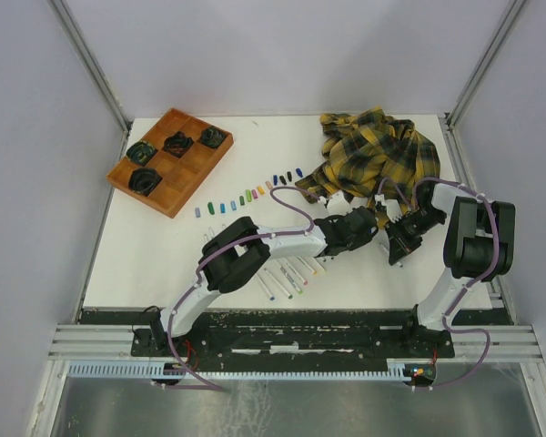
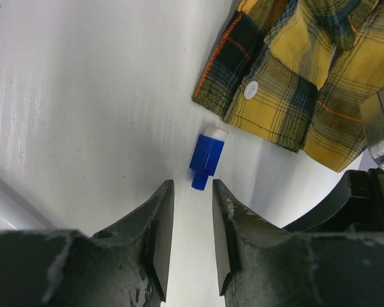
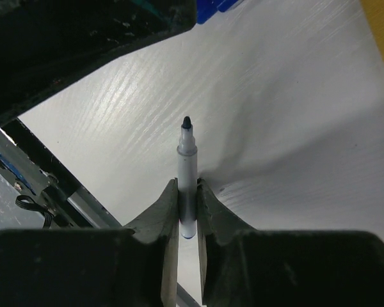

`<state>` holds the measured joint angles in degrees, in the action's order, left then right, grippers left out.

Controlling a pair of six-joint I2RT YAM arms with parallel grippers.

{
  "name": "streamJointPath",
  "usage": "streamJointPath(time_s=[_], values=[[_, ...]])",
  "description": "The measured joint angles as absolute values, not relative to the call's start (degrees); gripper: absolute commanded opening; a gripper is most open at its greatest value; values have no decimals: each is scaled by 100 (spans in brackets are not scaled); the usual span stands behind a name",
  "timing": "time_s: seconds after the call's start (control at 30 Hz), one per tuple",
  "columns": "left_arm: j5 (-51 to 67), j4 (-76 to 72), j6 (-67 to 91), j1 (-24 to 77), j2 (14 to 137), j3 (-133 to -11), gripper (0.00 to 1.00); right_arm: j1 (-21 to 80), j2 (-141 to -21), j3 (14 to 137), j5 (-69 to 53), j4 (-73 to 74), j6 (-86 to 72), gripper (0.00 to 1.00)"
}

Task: Open the pen caps
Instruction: Place the pen cap at the center of the board.

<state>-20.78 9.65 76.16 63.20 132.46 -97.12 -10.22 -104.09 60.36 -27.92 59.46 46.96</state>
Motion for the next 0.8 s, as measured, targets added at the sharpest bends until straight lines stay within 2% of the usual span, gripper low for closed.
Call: streamJointPath(time_s=[0.47,0.8], values=[[-2043,823,7616,6307,13211,-9625,39,-1011,-10409,6045,-2709,5959,4397,33],[-2075,381,7612,6307,11946,-8147,39,-1013,-10346,6053,-2689,5970,4346,36]])
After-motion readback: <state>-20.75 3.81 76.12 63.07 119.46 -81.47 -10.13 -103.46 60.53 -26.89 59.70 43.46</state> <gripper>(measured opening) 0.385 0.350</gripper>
